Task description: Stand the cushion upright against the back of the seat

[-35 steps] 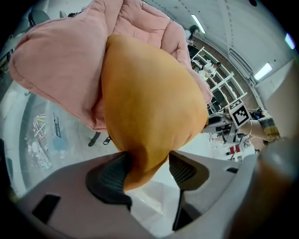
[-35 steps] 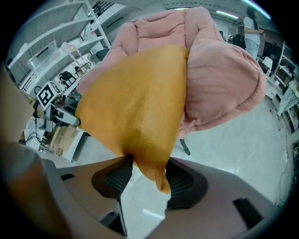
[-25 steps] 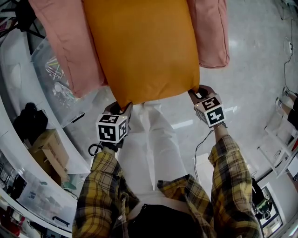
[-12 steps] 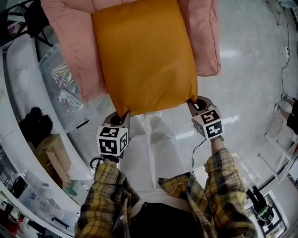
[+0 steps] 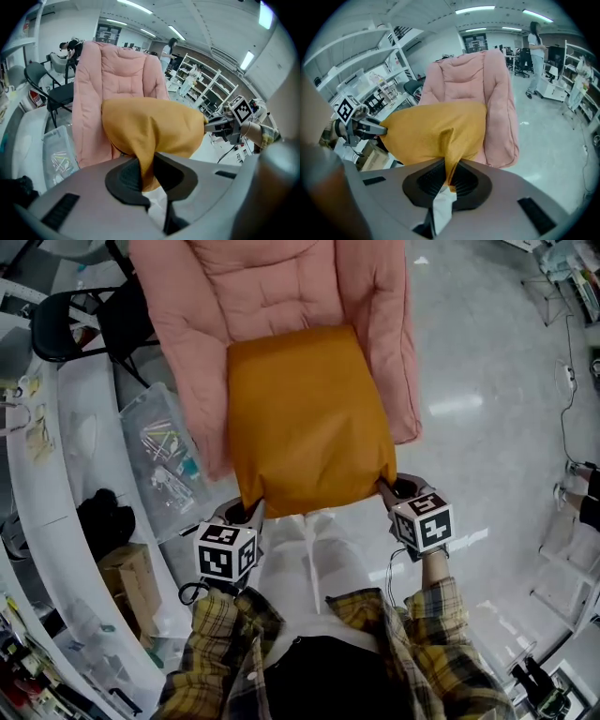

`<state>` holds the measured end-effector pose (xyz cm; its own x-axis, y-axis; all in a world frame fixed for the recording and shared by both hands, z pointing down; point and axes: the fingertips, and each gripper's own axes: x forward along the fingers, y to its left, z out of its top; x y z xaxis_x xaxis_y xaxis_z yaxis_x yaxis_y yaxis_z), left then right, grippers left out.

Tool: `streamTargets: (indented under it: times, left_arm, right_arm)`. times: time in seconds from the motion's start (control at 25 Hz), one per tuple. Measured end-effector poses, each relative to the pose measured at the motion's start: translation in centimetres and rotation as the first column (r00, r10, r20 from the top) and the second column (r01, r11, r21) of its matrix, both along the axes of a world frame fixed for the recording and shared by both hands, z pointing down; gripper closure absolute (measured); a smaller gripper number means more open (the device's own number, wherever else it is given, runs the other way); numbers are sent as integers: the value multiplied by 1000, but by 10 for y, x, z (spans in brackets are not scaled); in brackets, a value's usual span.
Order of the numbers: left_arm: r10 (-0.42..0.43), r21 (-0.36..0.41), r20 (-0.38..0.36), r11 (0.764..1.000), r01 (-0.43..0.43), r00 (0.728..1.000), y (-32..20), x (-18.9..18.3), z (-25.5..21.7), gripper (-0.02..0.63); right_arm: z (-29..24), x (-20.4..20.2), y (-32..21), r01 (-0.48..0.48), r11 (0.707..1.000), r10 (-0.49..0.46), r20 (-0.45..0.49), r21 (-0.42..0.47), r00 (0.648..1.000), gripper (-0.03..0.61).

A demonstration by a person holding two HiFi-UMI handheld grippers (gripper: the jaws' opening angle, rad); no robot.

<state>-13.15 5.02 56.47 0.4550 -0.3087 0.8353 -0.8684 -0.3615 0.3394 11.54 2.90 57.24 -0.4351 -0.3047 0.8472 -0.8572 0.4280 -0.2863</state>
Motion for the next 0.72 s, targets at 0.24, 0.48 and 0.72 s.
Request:
streamTargets:
  times: [0.24, 0.48, 0.72]
  left_arm:
    - [-14, 39, -14, 999, 14, 1000, -19, 3, -62, 561]
    - [-29, 46, -7, 999, 29, 1000, -21, 10, -112, 560]
    - [-88, 84, -45, 992, 92, 995, -36, 13, -141, 558]
  right_arm:
    - [-61, 4, -13, -66, 998, 66, 21, 15, 998, 538]
    - [-107, 11, -12, -61, 997, 59, 47, 43, 997, 538]
    - [-138, 16, -30, -63, 993, 57, 59, 98, 997, 538]
